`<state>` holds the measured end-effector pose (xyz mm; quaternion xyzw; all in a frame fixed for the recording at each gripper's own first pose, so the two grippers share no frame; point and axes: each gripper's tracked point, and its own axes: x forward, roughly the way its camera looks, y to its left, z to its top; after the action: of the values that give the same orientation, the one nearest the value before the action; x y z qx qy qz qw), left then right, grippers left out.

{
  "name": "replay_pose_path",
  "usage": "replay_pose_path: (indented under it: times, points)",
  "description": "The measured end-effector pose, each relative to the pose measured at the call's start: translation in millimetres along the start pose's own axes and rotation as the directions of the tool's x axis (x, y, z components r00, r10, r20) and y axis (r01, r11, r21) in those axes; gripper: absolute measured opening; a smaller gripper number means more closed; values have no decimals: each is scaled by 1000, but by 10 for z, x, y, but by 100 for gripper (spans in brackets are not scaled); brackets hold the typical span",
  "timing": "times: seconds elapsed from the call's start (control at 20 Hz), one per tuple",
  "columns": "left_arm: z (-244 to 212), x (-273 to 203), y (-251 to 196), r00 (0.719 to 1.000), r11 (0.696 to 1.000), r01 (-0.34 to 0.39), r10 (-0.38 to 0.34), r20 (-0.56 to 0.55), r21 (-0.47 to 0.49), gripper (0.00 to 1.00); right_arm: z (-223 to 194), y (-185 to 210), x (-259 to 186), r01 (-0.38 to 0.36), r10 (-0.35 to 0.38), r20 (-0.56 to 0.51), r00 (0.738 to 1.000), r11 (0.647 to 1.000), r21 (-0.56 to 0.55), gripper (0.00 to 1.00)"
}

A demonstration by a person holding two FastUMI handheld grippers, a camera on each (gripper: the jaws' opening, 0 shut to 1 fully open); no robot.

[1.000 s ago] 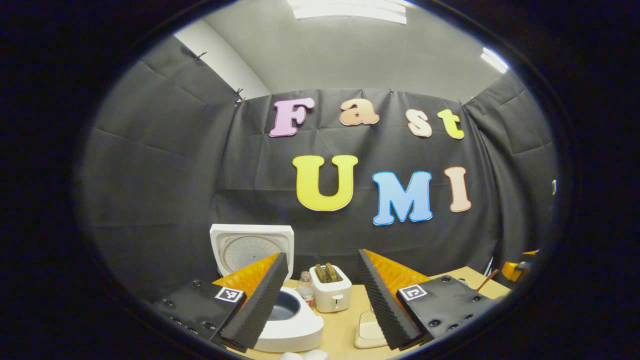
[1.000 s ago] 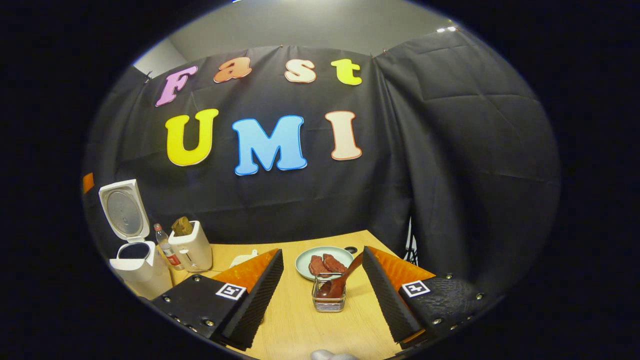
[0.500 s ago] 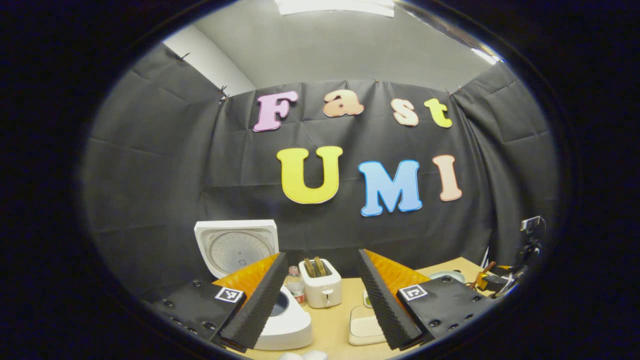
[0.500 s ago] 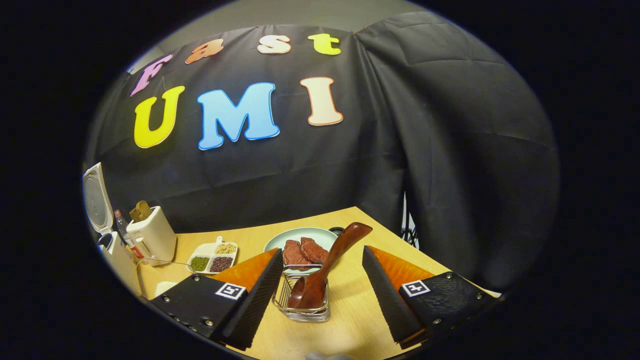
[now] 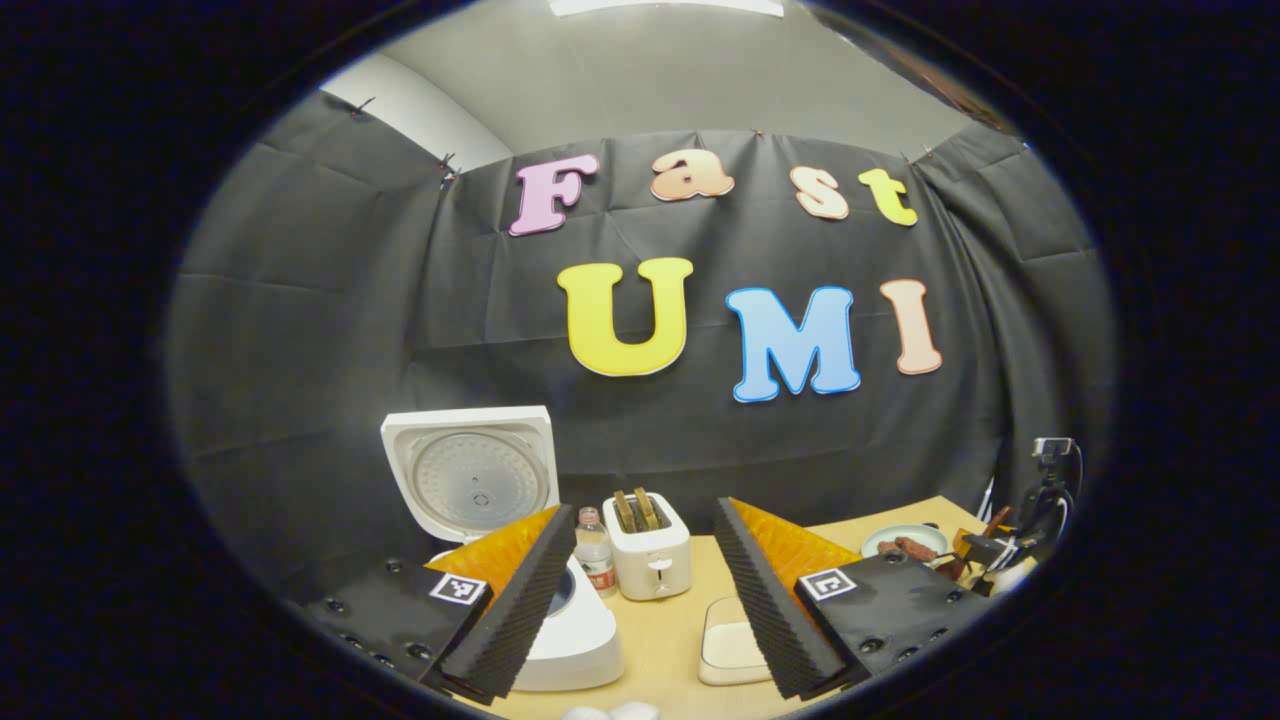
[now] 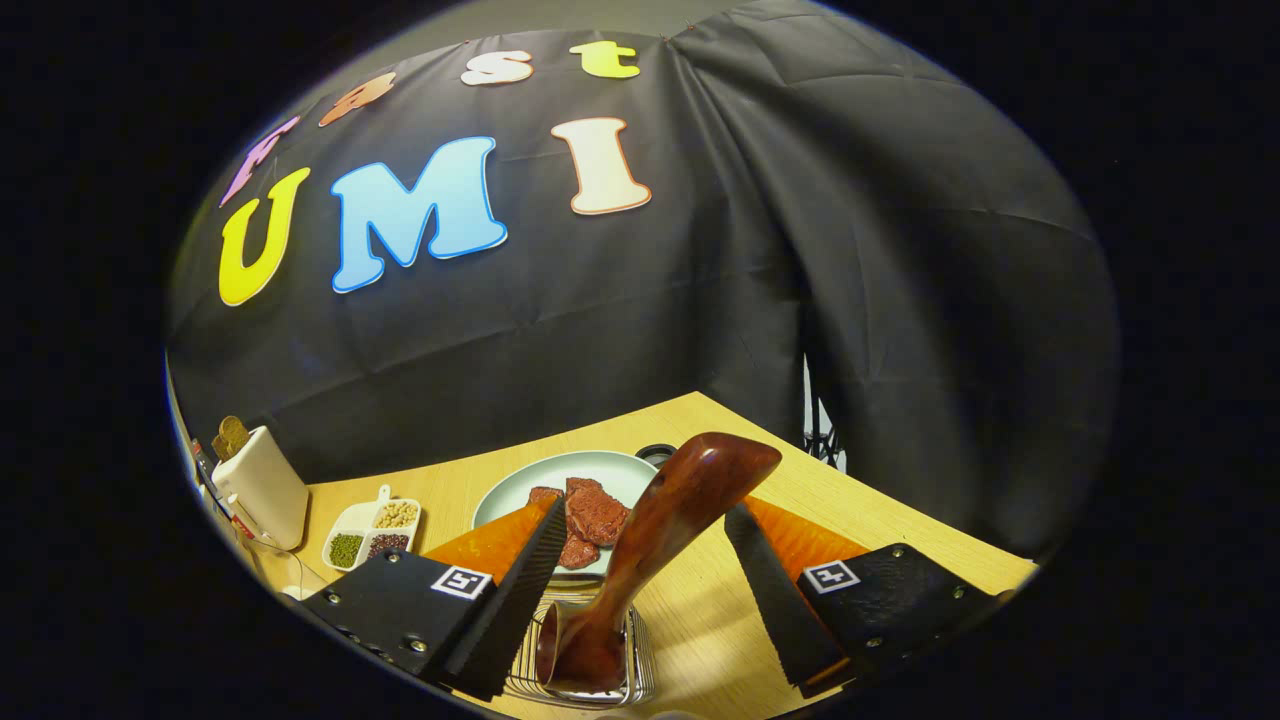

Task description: Close the left gripper, press the button to open the rice cooker; take a wooden spoon from the chopstick holder with the right hand, scoop a spoonful of rice and pour it into the rice cooker, then put the wooden spoon back into the chopstick holder.

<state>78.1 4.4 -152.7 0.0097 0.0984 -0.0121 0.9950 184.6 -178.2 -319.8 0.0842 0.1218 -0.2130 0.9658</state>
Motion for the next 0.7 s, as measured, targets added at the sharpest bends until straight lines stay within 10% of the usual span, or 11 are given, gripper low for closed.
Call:
replay_pose_path:
  times: [0.2,0.45,0.7]
  points:
    - [-22,90,-37,1000,1000,0,0,-9,-2,99,-4,-30,79,7,-7,-10,1000,1000,13,97]
    - [-22,149,-58,1000,1000,10,-10,-8,9,99,35,95,65,-37,38,-27,999,998,41,33]
    - [-11,158,-38,1000,1000,18,-18,-6,12,99,36,241,21,-74,75,-44,996,997,26,18]
